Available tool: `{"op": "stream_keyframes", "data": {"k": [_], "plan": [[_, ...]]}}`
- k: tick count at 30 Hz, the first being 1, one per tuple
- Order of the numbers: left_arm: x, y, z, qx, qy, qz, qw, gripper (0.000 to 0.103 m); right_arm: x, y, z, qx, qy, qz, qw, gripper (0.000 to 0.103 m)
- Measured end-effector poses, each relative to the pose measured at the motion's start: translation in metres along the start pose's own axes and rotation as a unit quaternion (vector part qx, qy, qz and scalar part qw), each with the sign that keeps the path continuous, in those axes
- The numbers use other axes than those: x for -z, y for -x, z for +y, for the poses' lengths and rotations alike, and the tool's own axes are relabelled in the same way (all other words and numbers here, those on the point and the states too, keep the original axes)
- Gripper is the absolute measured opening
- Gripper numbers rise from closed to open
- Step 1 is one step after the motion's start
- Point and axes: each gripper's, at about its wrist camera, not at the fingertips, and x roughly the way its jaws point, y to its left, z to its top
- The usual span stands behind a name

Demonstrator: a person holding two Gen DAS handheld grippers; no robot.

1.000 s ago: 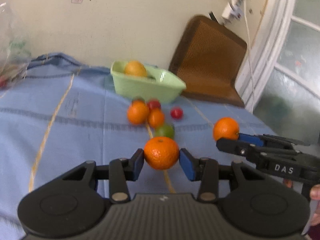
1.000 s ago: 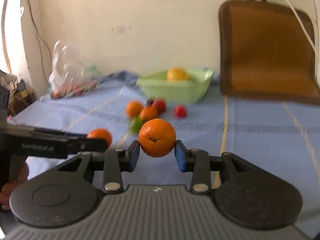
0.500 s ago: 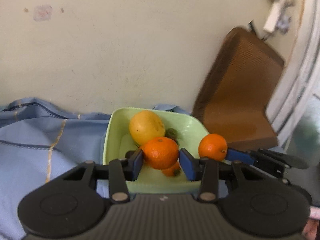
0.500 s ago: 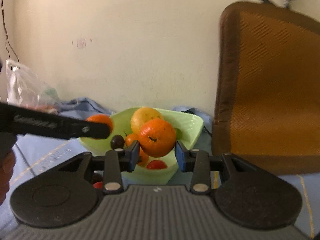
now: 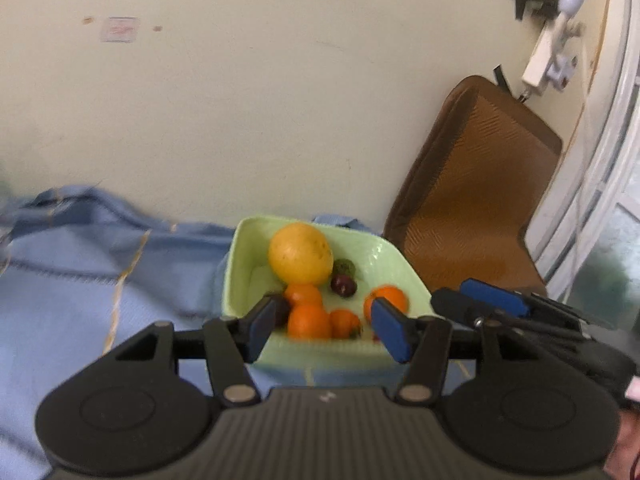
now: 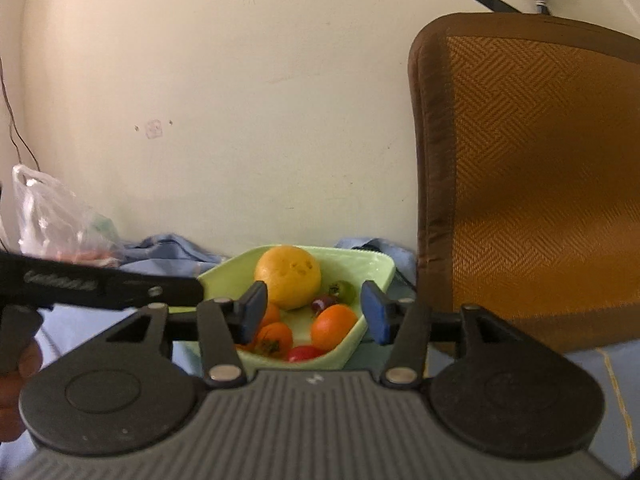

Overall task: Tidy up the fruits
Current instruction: 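Grasp another tangerine with the left gripper while the right gripper grasps a red tomato, then lift the tangerine and tomato and carry them toward the green basket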

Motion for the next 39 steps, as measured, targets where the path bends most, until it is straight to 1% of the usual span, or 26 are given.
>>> {"op": "stream_keyframes", "data": {"k": [1,2,5,6,7,9,11,14,17,18,19,20,21,23,27,31,35,37,39], "plan": [[0.006,0.007,0.003,0.004,0.004,0.002,1.0,0.055,0.004,0.004,0.002,-0.005,0.002,0.004,1.0,0.051],[0.011,0.013,0.007,0.008,0.01,0.005,0.9999,0.056,0.009,0.01,0.004,-0.009,0.005,0.009,1.0,0.046],[0.031,0.023,0.014,0.032,0.036,0.023,0.9986,0.07,0.024,0.023,0.008,-0.014,0.008,0.028,0.999,0.046],[0.037,0.025,0.017,0.033,0.043,0.025,0.9982,0.077,0.028,0.025,0.009,-0.016,0.007,0.035,0.999,0.046],[0.041,0.024,0.02,0.031,0.049,0.026,0.998,0.079,0.033,0.026,0.01,-0.02,0.006,0.044,0.999,0.046],[0.05,0.021,0.025,0.031,0.067,0.035,0.9967,0.079,0.039,0.023,0.012,-0.024,0.006,0.059,0.998,0.046],[0.057,0.019,0.027,0.039,0.085,0.045,0.9946,0.079,0.042,0.016,0.015,-0.026,0.011,0.075,0.997,0.047],[0.062,0.017,0.025,0.043,0.079,0.042,0.9951,0.079,0.044,0.004,0.019,-0.027,0.016,0.102,0.994,0.047],[0.068,0.016,0.021,0.033,0.055,0.036,0.9973,0.071,0.044,-0.002,0.017,-0.031,0.005,0.123,0.992,0.046],[0.068,0.015,0.019,0.033,0.052,0.036,0.9975,0.062,0.045,-0.003,0.017,-0.031,0.004,0.13,0.991,0.046],[0.068,0.014,0.02,0.039,0.053,0.038,0.9971,0.055,0.045,-0.003,0.017,-0.032,0.004,0.128,0.991,0.045],[0.069,0.015,0.021,0.042,0.057,0.037,0.9968,0.053,0.046,-0.004,0.018,-0.035,0.006,0.131,0.991,0.038],[0.069,0.015,0.024,0.049,0.065,0.035,0.996,0.046,0.046,-0.004,0.018,-0.036,0.006,0.131,0.991,0.028],[0.07,0.016,0.029,0.051,0.08,0.03,0.995,0.035,0.046,-0.003,0.018,-0.04,0.007,0.131,0.991,0.027],[0.072,0.024,0.036,0.05,0.104,0.025,0.993,0.035,0.047,0.004,0.017,-0.036,0.005,0.115,0.993,0.026],[0.084,0.044,0.036,0.045,0.108,0.025,0.9929,0.035,0.056,0.019,0.027,-0.038,0.013,0.125,0.991,0.026],[0.103,0.075,0.027,0.05,0.088,0.025,0.9945,0.035,0.071,0.05,0.042,-0.052,0.016,0.12,0.991,0.026],[0.114,0.09,0.018,0.056,0.072,0.026,0.9955,0.035,0.08,0.067,0.047,-0.059,0.008,0.117,0.991,0.026],[0.125,0.102,0.009,0.06,0.053,0.031,0.9963,0.035,0.087,0.084,0.055,-0.057,0.014,0.109,0.992,0.026]]}}
